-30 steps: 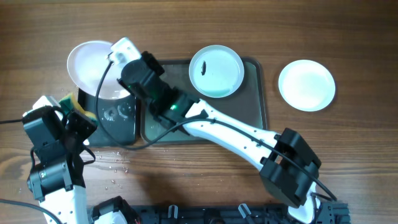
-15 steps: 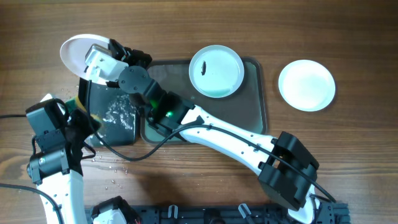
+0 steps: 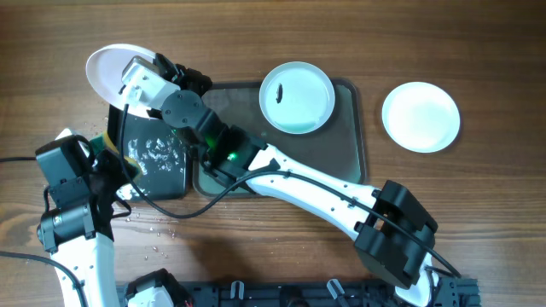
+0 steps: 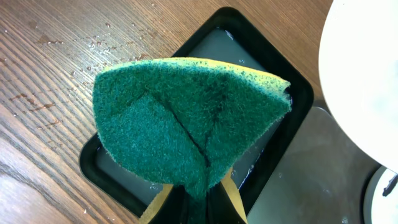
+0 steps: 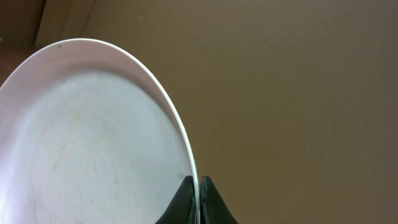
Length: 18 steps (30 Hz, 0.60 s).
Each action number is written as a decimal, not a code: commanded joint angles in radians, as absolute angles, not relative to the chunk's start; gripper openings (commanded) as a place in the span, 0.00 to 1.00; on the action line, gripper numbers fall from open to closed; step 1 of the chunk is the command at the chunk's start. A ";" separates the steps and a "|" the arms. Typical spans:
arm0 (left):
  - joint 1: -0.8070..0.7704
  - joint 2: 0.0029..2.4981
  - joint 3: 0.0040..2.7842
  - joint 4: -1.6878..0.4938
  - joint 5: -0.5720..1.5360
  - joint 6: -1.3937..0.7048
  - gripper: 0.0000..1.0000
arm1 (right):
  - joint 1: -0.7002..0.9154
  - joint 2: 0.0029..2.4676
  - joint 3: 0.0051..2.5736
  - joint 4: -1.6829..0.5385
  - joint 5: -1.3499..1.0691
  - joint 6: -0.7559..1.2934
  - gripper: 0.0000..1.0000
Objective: Clean dirty plates on tray and stack at the side
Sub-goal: 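Swing the plate right and lower it onto the cleaned white plate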
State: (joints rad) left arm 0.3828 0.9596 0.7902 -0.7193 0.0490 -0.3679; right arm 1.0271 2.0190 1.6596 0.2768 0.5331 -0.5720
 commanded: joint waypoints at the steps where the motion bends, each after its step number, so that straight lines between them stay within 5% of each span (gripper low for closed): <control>1: 0.390 0.959 0.807 -0.715 0.032 -0.352 0.04 | 1.030 2.025 1.677 0.279 0.555 -0.543 0.04; 9: 0.390 0.959 0.807 -0.715 0.032 -0.352 0.04 | 1.026 2.025 1.676 0.196 0.556 -0.464 0.04; 13: 0.390 0.959 0.807 -0.716 0.032 -0.352 0.04 | 0.999 2.025 1.676 0.161 0.627 -0.172 0.04; 18: 0.390 0.959 0.807 -0.716 0.032 -0.352 0.04 | 0.935 2.021 1.676 -0.113 0.323 0.116 0.04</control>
State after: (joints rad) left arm 0.3828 0.9596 0.7902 -0.7193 0.0490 -0.3679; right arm 0.9562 2.0220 1.6634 -0.0780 0.4648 -0.0822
